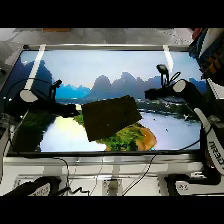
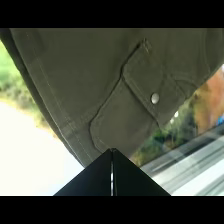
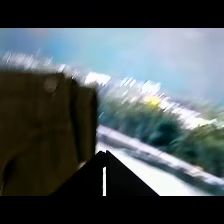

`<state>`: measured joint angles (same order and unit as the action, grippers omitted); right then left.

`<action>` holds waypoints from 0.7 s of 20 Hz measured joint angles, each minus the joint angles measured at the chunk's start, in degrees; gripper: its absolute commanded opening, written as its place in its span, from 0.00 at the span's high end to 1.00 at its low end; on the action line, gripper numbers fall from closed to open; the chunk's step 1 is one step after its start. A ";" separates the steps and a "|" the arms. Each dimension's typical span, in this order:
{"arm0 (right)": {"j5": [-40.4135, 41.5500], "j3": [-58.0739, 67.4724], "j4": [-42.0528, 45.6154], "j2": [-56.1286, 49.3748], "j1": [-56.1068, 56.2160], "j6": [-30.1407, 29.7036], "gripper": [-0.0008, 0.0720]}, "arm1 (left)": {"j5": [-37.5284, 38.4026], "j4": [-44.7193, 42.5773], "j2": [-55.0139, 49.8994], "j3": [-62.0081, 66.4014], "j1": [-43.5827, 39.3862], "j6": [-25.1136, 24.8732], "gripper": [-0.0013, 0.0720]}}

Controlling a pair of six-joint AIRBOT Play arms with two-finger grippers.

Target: Fold the clothes and pants, and hang the long-sleeved shirts on hangers.

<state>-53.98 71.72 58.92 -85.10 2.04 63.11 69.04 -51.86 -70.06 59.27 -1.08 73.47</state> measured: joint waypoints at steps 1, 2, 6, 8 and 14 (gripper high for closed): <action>-3.54 0.09 -5.07 -1.20 -1.11 -4.63 0.49 | -0.02 -0.02 0.20 0.15 0.07 -0.11 0.96; -5.25 0.17 -8.39 -2.08 -1.92 -7.21 0.39 | -0.02 0.02 0.39 0.26 0.04 -0.20 0.96; -3.74 0.52 -11.65 -4.94 -3.67 -6.29 0.30 | -0.15 0.02 0.63 0.44 -0.35 -0.37 0.96; -5.29 1.42 -11.72 -7.43 -3.87 -4.94 0.27 | -0.17 0.02 0.68 0.46 -0.48 -0.39 0.96; -10.75 7.69 -8.79 -15.28 -1.99 -1.92 0.27 | -0.22 0.02 0.70 0.48 -0.61 -0.37 0.96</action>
<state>-64.73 79.42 50.13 -100.38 0.05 61.19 68.82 -51.83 -69.36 59.75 -1.69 73.10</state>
